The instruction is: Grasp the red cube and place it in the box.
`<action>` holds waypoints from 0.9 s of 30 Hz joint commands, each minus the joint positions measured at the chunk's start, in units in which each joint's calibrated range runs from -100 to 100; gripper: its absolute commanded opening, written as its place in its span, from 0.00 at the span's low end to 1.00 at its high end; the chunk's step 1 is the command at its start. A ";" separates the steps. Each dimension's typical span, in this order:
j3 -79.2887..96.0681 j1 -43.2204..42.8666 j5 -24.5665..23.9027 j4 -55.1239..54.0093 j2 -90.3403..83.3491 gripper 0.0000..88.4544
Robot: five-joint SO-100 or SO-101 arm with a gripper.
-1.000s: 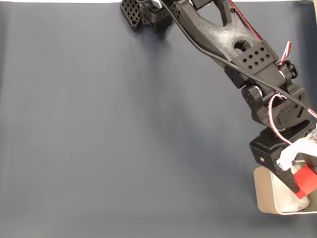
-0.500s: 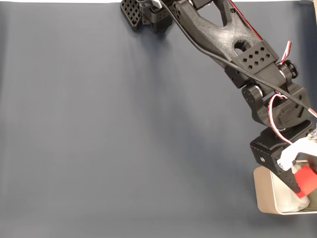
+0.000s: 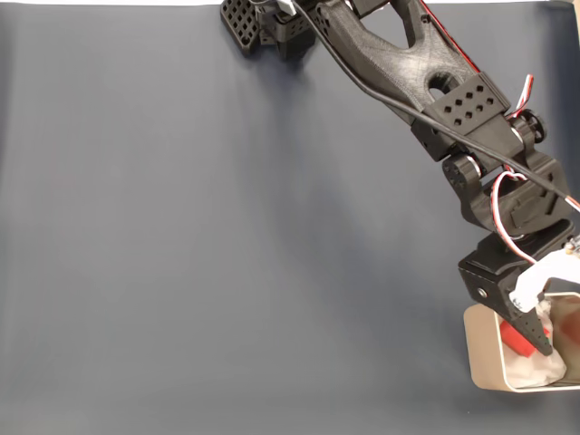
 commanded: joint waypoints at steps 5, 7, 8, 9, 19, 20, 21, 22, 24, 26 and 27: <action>-2.79 0.79 0.49 -1.83 -1.05 0.46; -2.79 0.79 0.39 -1.83 -1.05 0.46; -2.79 0.79 0.34 -1.83 -1.05 0.46; -2.79 0.79 0.29 -1.91 -1.05 0.46; -2.70 0.79 0.10 -2.16 -1.23 0.46; -2.70 0.79 0.10 -2.16 -1.23 0.46; -2.70 0.79 0.05 -2.16 -1.31 0.46; -2.70 0.79 0.00 -2.16 -1.31 0.46; -2.70 0.79 -0.15 -2.16 -1.31 0.45; -2.61 0.79 -0.29 -2.16 -1.49 0.43; -2.61 0.86 -0.29 -1.91 -1.57 0.41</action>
